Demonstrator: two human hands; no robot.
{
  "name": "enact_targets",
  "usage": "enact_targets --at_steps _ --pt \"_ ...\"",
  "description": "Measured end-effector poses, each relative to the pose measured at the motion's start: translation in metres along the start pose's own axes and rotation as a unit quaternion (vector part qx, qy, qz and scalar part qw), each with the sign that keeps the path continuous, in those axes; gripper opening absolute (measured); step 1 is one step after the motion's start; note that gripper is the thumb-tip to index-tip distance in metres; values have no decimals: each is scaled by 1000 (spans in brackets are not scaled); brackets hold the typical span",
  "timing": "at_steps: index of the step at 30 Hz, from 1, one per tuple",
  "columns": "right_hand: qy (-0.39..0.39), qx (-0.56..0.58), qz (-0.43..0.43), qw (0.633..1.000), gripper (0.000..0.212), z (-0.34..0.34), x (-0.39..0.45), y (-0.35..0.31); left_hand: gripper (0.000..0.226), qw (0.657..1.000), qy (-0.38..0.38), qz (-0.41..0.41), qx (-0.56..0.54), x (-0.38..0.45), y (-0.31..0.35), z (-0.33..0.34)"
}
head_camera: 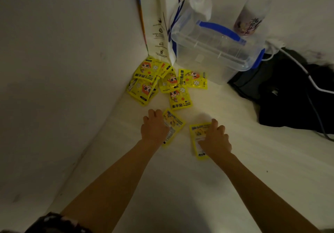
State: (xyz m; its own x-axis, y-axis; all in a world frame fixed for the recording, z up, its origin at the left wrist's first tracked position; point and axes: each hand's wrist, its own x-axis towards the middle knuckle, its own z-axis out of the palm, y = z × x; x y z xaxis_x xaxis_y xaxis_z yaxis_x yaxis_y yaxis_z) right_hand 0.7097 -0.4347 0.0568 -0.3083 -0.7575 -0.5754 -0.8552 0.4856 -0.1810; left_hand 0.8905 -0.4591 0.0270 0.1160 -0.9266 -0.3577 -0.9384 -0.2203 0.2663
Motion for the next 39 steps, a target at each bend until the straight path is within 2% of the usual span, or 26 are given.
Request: enact_targets --at_steps 4,8,12,16,20,26,30,35,39 --pt "14 42 8 999 84 7 2 7 56 998 -28 -6 -50 1 -2 -2" --pt "18 99 14 995 42 8 9 13 41 990 -43 -36 -133 -2 -11 -8" --pt "6 78 -13 997 24 3 11 15 28 986 -50 -48 -153 -7 -24 -14" --pt "11 77 -44 996 20 -4 19 13 26 975 -32 -58 -212 -4 -41 -30" --pt "24 90 -80 992 24 -23 37 4 29 969 22 -42 -244 11 -47 -58" --pt "71 75 -134 986 11 -60 77 -37 31 975 92 9 -201 58 -41 -101" --pt "102 80 -167 977 22 -77 100 -70 26 978 100 15 -181 99 -33 -113" --pt "82 78 -233 966 20 -80 120 -102 24 977 140 42 -153 137 -18 -112" --pt "74 33 -244 966 21 -77 132 -111 30 981 159 51 -96 157 -9 -112"
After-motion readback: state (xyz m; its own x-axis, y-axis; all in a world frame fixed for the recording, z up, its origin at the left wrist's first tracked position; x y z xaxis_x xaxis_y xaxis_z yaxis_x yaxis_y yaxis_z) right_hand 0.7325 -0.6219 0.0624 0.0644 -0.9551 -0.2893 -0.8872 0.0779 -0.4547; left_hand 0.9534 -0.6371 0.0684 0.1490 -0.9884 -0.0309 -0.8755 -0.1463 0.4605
